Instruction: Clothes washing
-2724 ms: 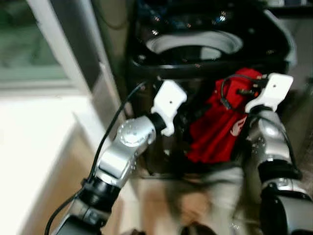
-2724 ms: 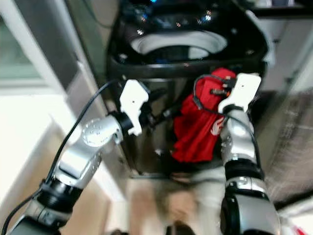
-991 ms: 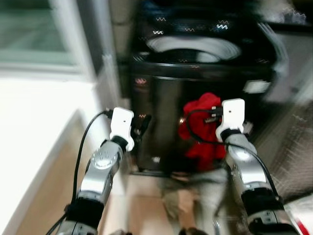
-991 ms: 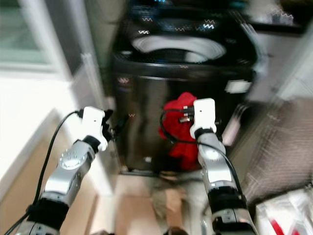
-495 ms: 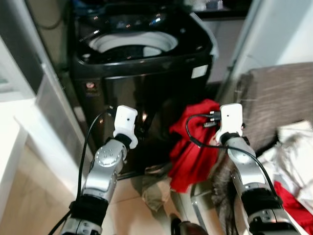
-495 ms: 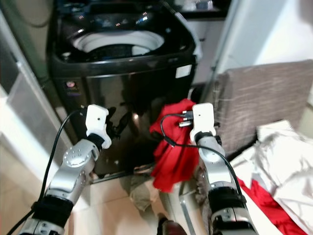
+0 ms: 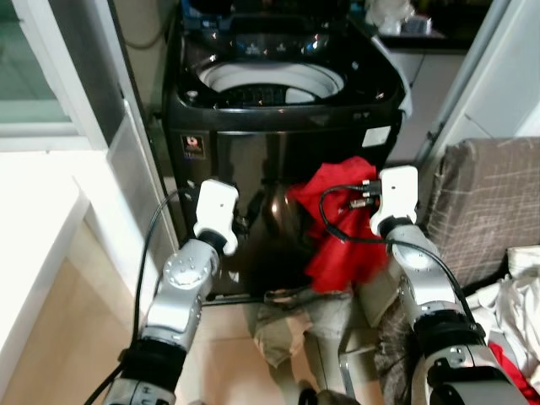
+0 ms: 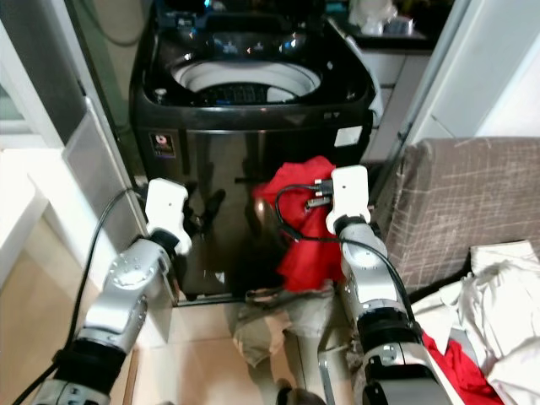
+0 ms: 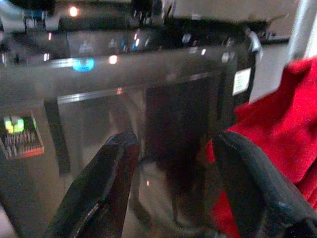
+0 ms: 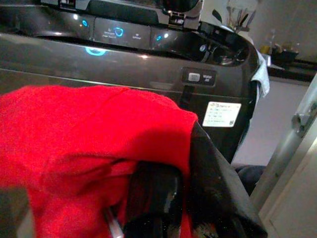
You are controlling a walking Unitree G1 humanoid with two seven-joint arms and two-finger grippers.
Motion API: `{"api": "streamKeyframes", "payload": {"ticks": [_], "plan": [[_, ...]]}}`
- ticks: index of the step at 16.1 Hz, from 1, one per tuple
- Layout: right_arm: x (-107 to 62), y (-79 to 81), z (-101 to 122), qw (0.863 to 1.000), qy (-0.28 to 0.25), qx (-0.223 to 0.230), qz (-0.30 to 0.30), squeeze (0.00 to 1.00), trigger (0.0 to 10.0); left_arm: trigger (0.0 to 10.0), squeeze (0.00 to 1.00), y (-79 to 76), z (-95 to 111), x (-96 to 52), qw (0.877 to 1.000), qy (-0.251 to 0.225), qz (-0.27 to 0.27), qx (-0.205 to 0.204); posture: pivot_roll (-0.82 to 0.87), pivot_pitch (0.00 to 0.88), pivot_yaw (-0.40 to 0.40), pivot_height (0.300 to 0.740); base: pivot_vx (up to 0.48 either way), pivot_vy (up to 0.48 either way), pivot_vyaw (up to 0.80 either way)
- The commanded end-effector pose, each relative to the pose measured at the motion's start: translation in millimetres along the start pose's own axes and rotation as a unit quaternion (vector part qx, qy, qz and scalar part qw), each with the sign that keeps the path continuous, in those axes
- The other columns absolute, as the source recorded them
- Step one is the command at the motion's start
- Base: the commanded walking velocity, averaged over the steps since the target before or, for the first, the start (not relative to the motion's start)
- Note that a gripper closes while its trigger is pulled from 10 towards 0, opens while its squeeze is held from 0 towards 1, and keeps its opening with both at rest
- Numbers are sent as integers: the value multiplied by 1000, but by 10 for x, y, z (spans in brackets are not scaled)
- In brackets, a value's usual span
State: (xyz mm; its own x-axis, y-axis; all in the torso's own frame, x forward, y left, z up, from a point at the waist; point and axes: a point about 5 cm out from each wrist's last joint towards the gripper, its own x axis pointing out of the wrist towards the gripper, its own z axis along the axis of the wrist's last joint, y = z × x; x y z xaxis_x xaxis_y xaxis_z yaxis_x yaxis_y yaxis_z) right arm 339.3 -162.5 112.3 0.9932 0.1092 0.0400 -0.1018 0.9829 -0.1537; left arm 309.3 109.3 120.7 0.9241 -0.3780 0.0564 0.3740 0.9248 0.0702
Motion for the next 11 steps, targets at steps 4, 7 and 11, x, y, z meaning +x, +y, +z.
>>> {"api": "streamKeyframes", "payload": {"ticks": [4,7,11], "plan": [[21,-82,108,999,-33,-29,-24,0,0,10000,0,-80,143,51,998,-32,-50,10,-120,0,-18,731,467,0,0],[35,-88,127,999,-35,-28,-24,0,0,10000,0,-90,160,58,998,-34,-59,15,-124,0,-14,731,472,0,-267],[453,-302,1236,983,-175,-59,-15,0,0,10000,0,-111,256,100,997,-53,-55,21,-132,0,-9,731,464,0,0]]}}
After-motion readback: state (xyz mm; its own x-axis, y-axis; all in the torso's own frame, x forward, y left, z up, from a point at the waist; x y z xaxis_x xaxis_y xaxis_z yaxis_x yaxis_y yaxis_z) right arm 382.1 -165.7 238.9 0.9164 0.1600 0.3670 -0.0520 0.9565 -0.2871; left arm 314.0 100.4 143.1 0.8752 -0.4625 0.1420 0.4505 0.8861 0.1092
